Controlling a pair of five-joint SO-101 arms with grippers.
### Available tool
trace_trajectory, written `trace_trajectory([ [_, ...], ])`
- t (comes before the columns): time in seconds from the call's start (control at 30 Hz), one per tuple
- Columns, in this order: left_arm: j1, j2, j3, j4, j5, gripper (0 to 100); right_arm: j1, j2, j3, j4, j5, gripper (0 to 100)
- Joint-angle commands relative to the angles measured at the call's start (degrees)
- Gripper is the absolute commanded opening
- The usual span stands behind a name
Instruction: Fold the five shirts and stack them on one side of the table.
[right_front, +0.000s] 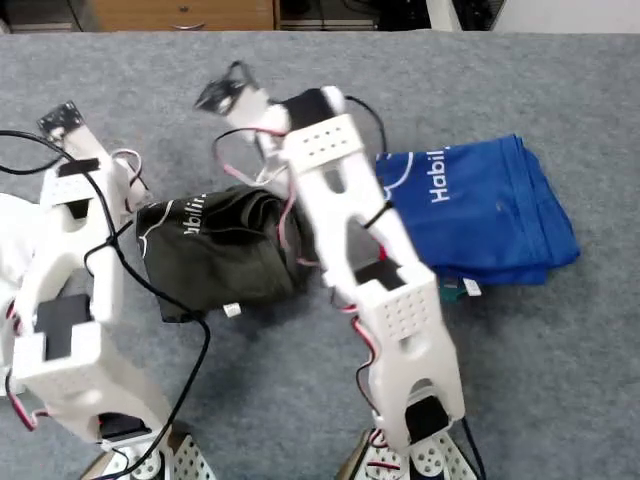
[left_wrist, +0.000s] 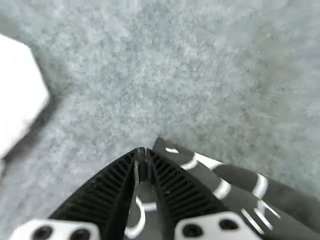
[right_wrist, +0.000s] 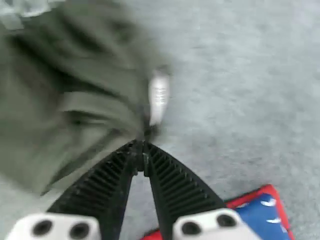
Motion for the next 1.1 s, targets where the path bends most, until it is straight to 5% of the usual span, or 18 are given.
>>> trace_trajectory([
  [0.0,-2.1,-9.4,-2.7,6.3,0.1,2,-6.5,-1.0,-4.6,6.6,0.5,0.4],
  [0.17,-6.8,-16.9,6.7,5.8,-1.8,2,-8.2,-0.4,2.9,5.1,0.9,0.4],
  [0.43,-9.8,-17.4,22.6,-19.4,-2.4,2,-7.2,6.6,5.1,-11.4,0.9,0.5],
  [1.07,-9.0,-8.1,16.8,-18.5,-2.6,2,5.0,16.7,-14.5,-11.5,6.5,0.5],
])
